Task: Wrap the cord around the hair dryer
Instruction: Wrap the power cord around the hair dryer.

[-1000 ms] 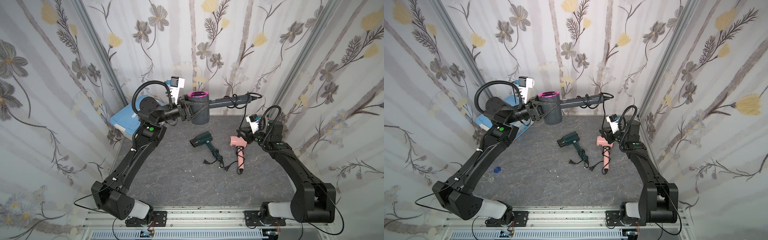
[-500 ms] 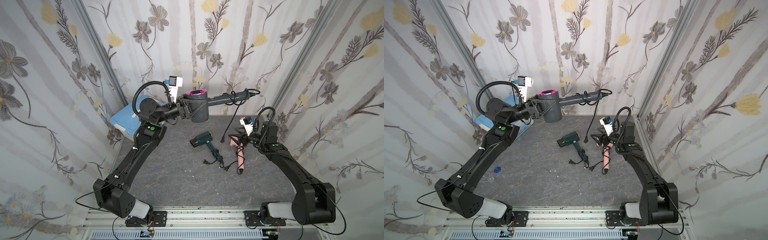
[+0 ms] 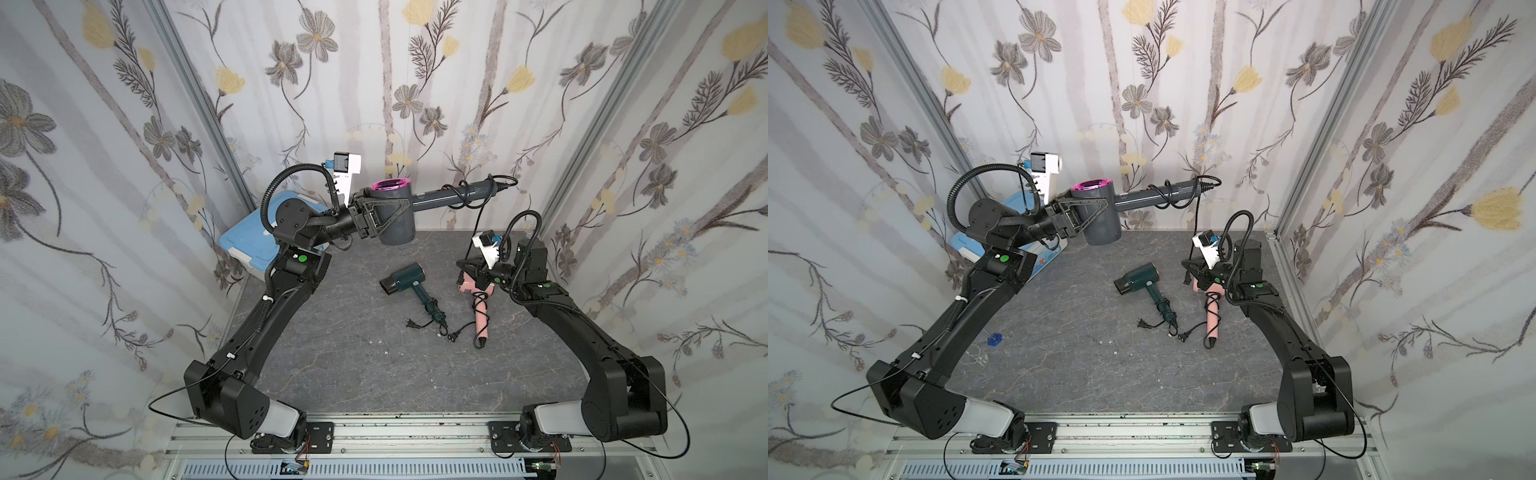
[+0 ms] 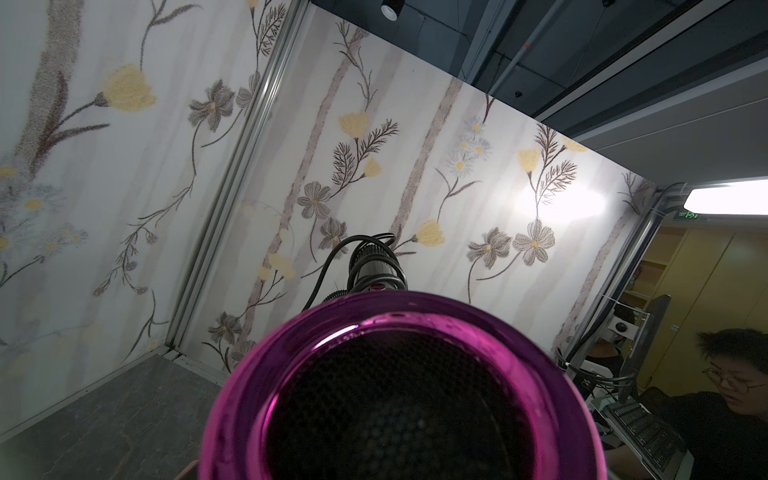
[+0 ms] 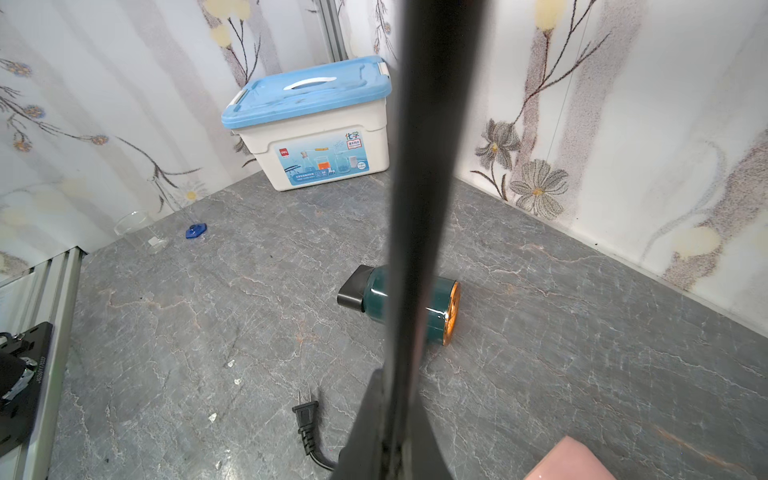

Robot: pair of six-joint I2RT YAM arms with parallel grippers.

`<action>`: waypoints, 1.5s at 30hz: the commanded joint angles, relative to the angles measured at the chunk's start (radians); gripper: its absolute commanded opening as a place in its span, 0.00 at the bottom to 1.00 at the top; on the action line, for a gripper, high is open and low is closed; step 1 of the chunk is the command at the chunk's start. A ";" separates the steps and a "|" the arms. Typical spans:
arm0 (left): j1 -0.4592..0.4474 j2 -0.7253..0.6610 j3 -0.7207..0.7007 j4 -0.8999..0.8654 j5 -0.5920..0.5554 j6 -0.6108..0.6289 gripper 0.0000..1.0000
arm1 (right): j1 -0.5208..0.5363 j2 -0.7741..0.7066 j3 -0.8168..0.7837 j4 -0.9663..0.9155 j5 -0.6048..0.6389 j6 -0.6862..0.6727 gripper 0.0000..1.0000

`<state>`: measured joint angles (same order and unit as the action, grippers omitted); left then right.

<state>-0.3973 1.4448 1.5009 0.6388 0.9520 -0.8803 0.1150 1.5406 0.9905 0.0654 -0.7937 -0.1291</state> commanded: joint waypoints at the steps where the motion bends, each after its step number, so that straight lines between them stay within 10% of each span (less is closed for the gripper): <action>1: 0.002 0.000 -0.005 0.118 -0.039 -0.041 0.00 | 0.005 -0.003 -0.009 0.049 -0.026 -0.002 0.00; 8: 0.005 0.013 0.001 0.119 -0.066 -0.049 0.00 | 0.056 -0.020 -0.013 -0.012 0.005 -0.025 0.01; 27: 0.085 0.218 -0.133 0.337 -0.195 -0.217 0.00 | 0.521 -0.272 -0.086 -0.410 0.558 0.105 0.00; 37: 0.050 0.102 -0.081 -0.496 -0.169 0.488 0.00 | 0.702 -0.239 0.321 -0.871 0.895 0.098 0.00; 45: -0.042 0.088 -0.085 -0.825 -0.145 0.759 0.00 | 0.728 -0.128 0.683 -1.067 1.131 -0.039 0.00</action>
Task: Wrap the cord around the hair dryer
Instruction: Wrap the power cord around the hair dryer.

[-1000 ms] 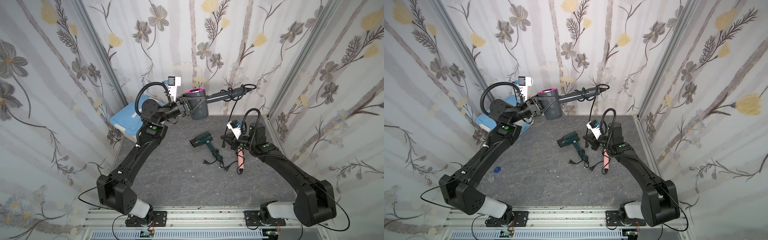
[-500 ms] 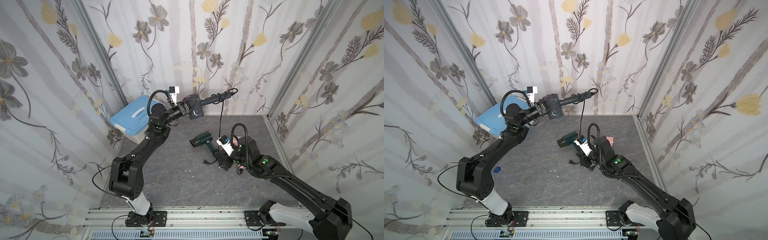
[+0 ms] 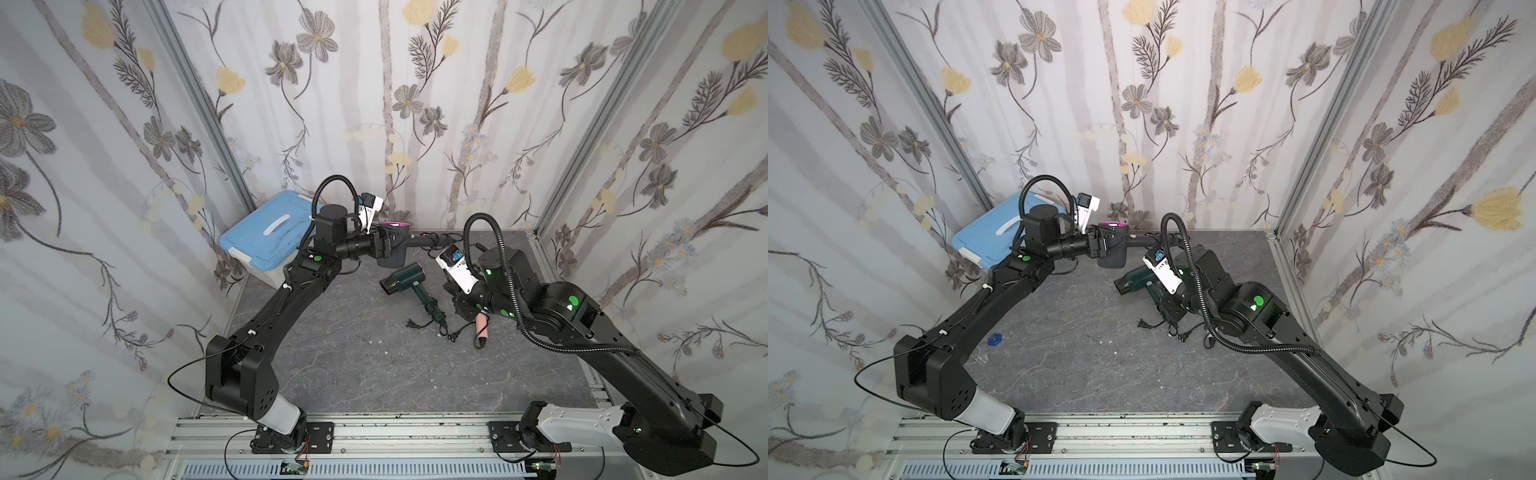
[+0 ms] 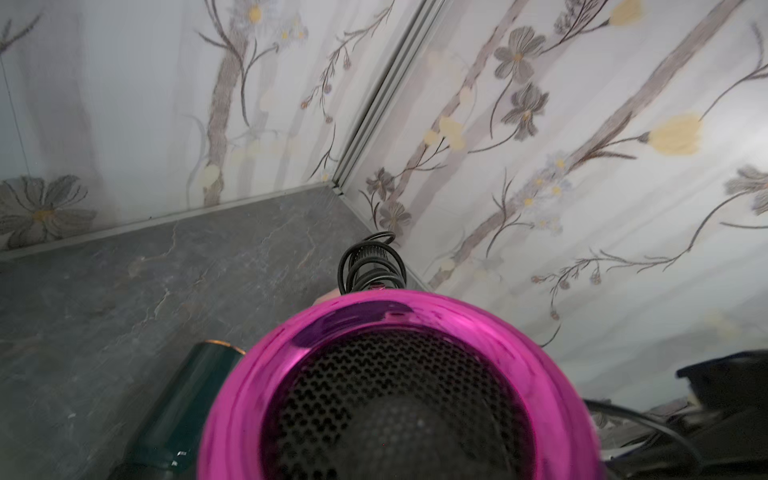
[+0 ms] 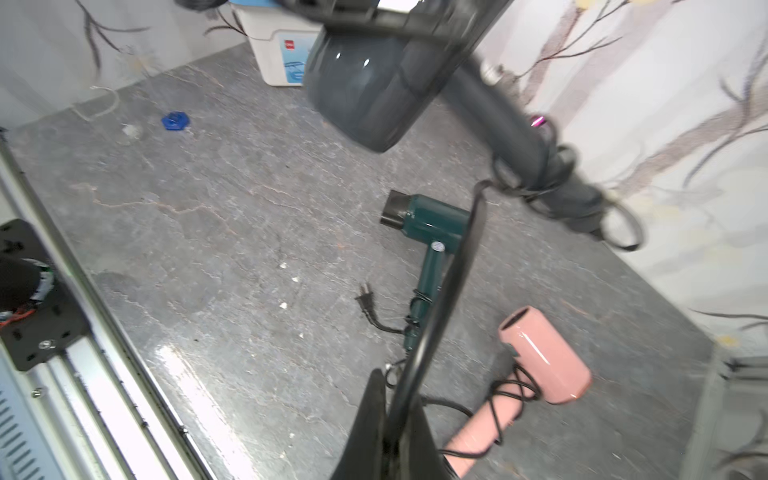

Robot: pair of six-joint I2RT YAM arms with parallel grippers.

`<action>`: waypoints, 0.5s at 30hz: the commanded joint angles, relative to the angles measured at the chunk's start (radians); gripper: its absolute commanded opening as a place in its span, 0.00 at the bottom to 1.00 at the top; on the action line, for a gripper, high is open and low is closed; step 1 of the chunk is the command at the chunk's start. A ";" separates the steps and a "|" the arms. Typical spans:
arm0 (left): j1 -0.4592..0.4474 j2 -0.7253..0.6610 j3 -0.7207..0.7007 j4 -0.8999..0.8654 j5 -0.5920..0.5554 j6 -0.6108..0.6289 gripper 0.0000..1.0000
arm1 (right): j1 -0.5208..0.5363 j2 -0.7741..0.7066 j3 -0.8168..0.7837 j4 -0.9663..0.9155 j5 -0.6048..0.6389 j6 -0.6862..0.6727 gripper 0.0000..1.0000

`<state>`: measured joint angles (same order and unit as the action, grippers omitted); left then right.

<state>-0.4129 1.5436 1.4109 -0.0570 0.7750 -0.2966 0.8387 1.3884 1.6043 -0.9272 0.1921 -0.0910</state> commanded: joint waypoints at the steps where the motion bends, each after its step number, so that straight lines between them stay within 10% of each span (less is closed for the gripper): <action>1: -0.044 -0.010 0.004 -0.154 0.042 0.196 0.00 | 0.001 0.040 0.111 -0.077 0.171 -0.104 0.00; 8: -0.140 -0.020 -0.002 -0.268 0.189 0.311 0.00 | -0.125 0.152 0.330 -0.064 0.186 -0.263 0.00; 15: -0.212 -0.088 -0.040 -0.217 0.387 0.326 0.00 | -0.327 0.223 0.338 0.050 -0.070 -0.351 0.00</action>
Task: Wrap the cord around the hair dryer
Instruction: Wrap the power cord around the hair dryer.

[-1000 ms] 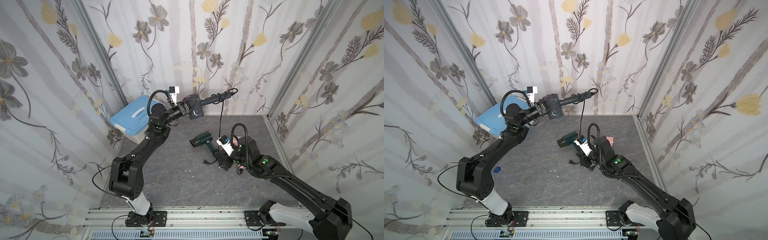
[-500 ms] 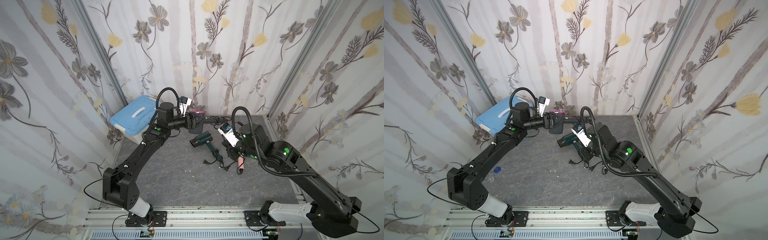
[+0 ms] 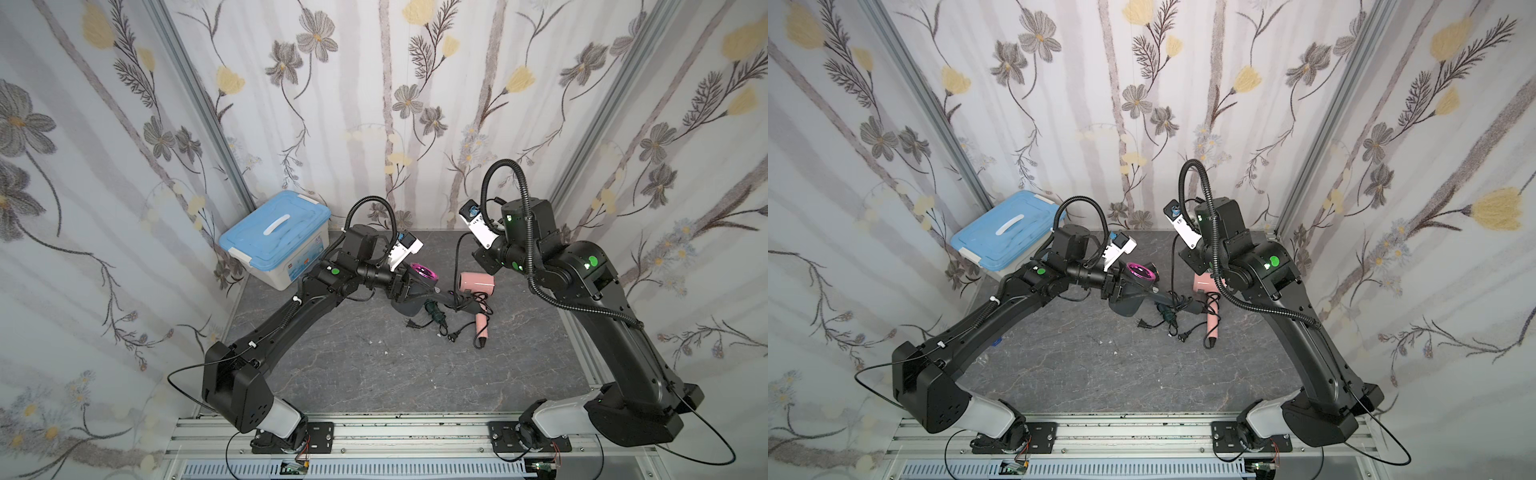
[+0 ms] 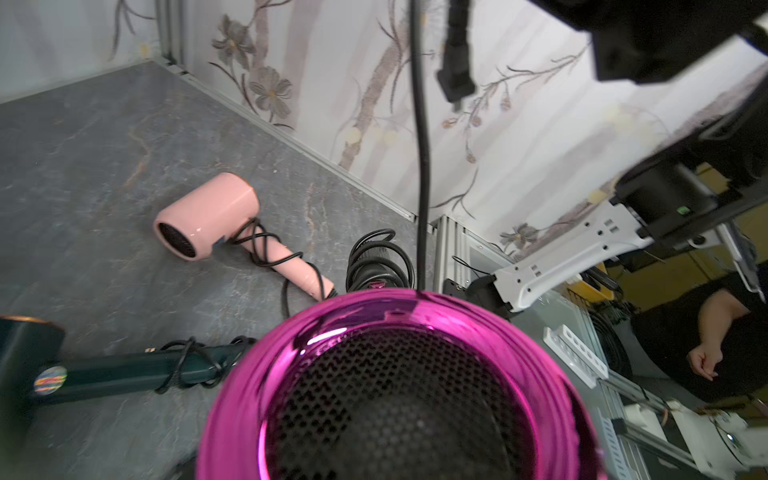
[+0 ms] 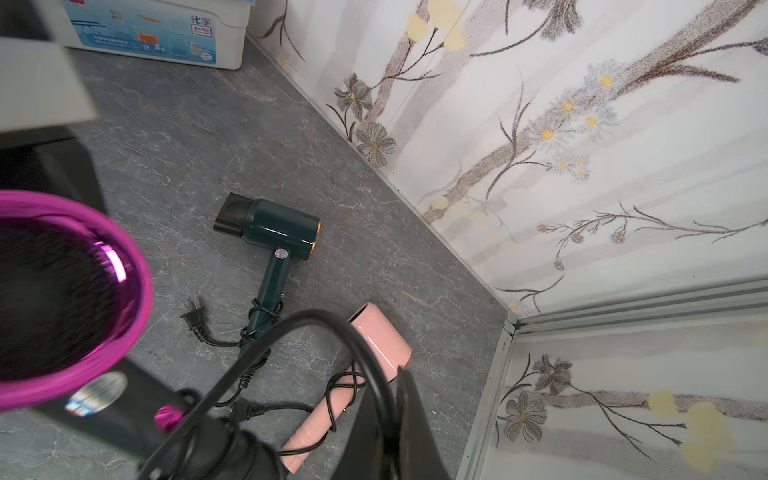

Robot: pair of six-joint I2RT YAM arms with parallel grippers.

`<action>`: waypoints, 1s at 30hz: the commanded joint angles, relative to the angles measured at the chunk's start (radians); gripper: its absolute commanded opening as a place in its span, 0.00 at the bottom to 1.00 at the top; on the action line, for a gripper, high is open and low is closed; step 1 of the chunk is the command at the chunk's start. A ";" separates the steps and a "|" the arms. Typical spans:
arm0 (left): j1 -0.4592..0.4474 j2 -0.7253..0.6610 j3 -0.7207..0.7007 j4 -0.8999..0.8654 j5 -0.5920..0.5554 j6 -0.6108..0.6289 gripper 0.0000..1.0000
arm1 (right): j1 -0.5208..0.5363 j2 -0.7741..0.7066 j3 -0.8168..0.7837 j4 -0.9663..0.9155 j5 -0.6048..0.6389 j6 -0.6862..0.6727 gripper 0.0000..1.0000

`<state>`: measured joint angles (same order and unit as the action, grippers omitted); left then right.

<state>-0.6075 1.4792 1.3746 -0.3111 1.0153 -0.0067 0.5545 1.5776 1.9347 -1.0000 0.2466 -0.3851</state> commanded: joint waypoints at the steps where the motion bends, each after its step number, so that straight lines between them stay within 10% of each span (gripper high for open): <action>1: -0.027 -0.030 -0.002 0.046 0.168 0.030 0.00 | -0.064 0.058 0.007 0.130 -0.171 -0.065 0.00; 15: 0.025 -0.058 -0.014 0.614 0.274 -0.397 0.00 | -0.416 0.110 -0.361 0.419 -1.115 -0.035 0.00; 30: 0.140 0.087 0.024 1.207 0.097 -0.876 0.00 | -0.473 -0.003 -0.787 0.944 -1.254 0.404 0.00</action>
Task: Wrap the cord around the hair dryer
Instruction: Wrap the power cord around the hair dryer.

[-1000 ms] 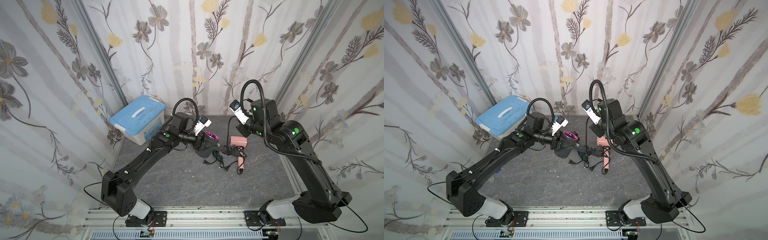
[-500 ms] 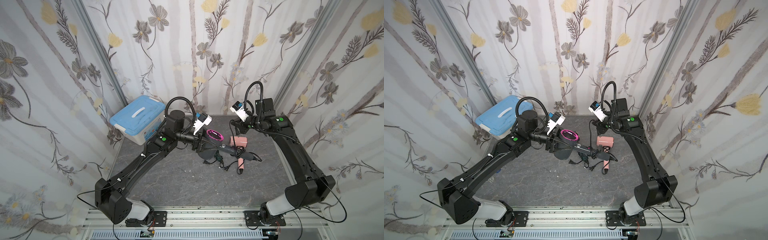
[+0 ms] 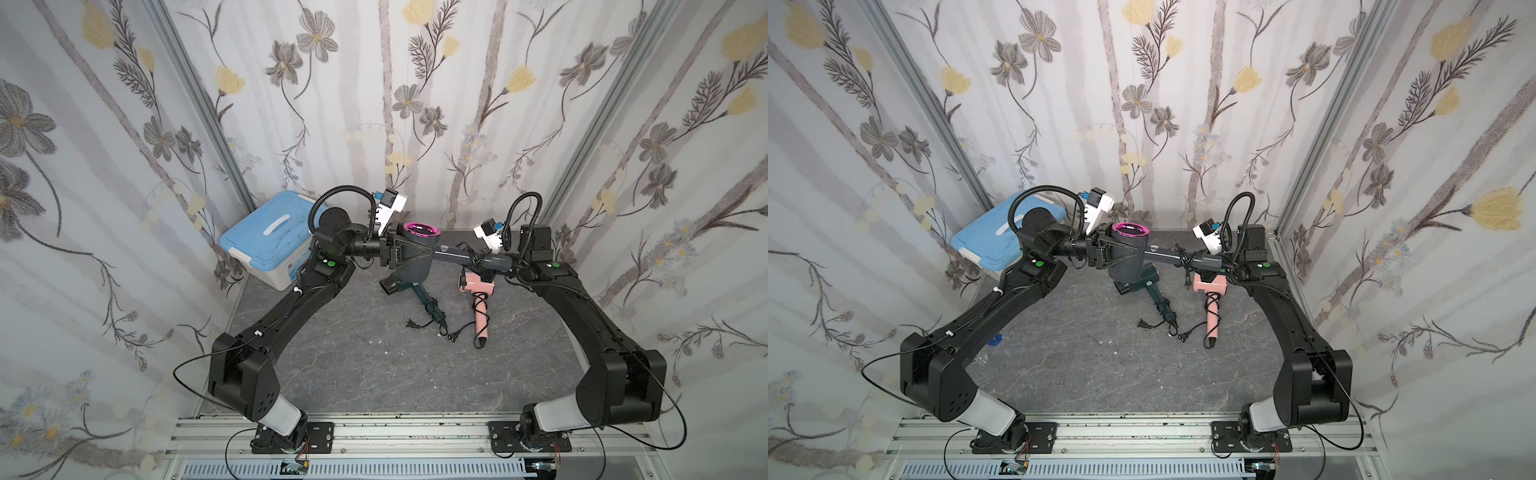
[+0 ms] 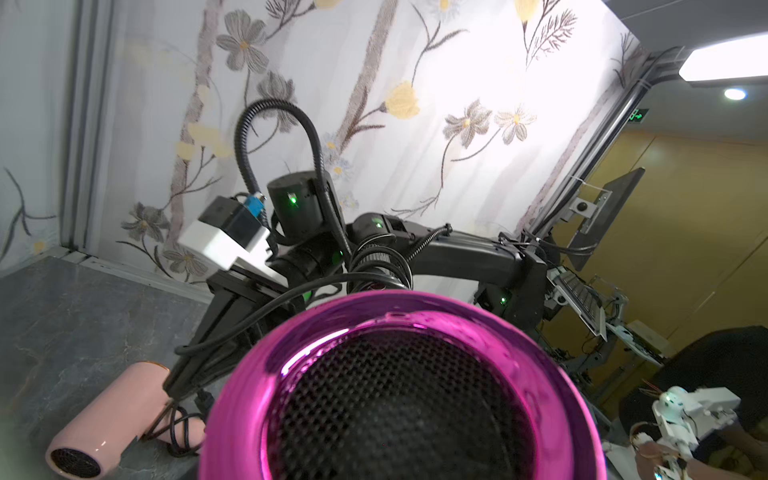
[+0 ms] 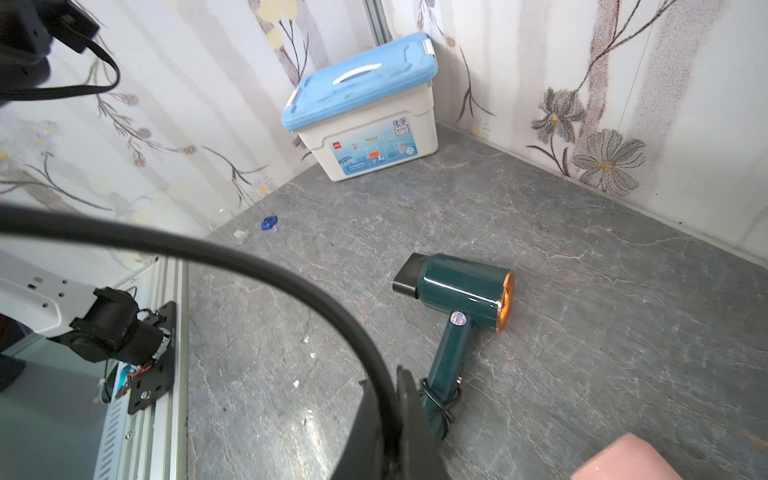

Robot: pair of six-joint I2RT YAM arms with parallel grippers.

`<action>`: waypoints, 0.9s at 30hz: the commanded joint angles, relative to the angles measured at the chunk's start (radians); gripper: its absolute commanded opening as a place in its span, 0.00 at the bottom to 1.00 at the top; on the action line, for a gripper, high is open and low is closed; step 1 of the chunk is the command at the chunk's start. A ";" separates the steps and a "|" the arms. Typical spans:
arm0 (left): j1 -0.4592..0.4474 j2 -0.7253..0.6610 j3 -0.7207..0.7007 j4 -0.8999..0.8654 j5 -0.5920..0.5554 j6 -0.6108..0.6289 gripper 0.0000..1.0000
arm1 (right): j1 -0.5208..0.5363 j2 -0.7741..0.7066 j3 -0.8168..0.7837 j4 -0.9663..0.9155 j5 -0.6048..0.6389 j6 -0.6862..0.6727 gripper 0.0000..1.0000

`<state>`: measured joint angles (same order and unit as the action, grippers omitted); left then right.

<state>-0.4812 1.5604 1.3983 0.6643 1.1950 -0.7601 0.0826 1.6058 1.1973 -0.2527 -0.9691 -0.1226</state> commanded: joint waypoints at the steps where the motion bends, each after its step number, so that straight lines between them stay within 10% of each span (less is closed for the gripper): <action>1: 0.020 0.010 -0.005 0.254 -0.103 -0.139 0.00 | -0.001 -0.043 -0.077 0.233 -0.035 0.182 0.00; 14: 0.066 0.014 -0.107 0.253 -0.337 -0.129 0.00 | 0.103 -0.334 -0.451 0.566 0.210 0.521 0.00; 27: 0.010 -0.021 0.048 -0.660 -0.413 0.515 0.00 | 0.447 -0.365 -0.027 -0.259 0.655 0.154 0.00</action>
<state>-0.4603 1.5299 1.4216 0.2371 0.8013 -0.4503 0.4946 1.2057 1.0634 -0.2554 -0.4580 0.1726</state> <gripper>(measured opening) 0.746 0.075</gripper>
